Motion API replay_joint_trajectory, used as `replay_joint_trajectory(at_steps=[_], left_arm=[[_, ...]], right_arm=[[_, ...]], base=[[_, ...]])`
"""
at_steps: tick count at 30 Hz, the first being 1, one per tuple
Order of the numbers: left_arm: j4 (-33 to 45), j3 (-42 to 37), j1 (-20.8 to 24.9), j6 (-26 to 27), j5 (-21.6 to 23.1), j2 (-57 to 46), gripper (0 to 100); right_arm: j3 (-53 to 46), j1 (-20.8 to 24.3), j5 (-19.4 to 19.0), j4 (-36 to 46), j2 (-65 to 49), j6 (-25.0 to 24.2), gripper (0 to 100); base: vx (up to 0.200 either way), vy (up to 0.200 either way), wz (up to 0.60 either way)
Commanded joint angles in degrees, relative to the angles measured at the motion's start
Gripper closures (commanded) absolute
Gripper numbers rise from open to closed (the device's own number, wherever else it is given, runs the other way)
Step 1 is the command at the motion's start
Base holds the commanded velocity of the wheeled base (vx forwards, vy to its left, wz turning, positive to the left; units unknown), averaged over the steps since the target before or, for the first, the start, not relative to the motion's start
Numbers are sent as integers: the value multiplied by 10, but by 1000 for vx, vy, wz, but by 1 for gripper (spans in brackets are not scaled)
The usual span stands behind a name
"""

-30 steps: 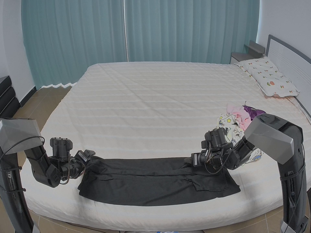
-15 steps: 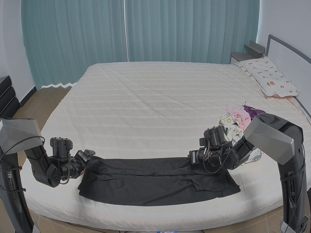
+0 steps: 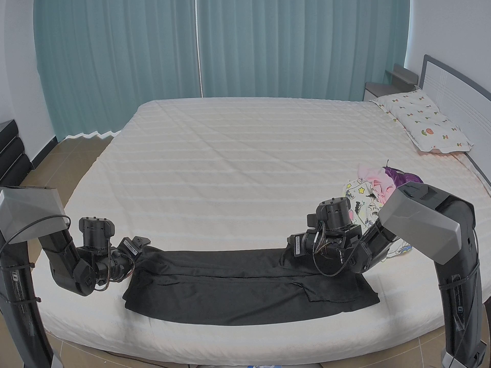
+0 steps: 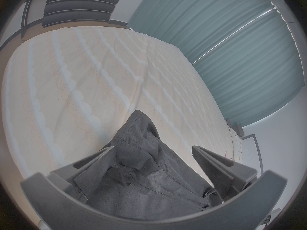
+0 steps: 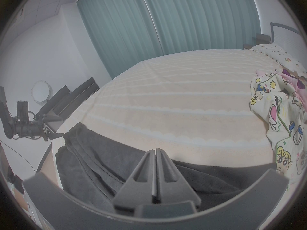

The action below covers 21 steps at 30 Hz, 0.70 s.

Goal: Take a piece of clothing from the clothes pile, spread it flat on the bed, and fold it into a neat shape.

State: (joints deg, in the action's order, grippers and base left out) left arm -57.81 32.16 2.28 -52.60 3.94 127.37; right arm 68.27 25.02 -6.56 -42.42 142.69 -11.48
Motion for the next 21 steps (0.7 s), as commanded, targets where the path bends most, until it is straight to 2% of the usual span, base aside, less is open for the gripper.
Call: replay_joint_trajectory(at_steps=[1, 4, 8, 14, 21], left_arm=[[0, 0, 0, 0, 0, 0, 0], [0, -1, 0, 0, 0, 1, 0], [0, 0, 0, 0, 0, 1, 0], [0, -1, -1, 0, 0, 1, 0], [0, -2, -1, 0, 0, 0, 0]], right_arm=[[-7, 4, -2, -5, 7, -1, 0], [-5, 3, 1, -6, 4, -13, 0], [-1, -24, 5, 3, -27, -100, 0], [-32, -73, 1, 51, -56, -183, 0], [-75, -99, -1, 52, -57, -202, 0]], base=[[0, 0, 0], [0, 0, 0], [0, 0, 0], [0, 0, 0], [0, 0, 0]])
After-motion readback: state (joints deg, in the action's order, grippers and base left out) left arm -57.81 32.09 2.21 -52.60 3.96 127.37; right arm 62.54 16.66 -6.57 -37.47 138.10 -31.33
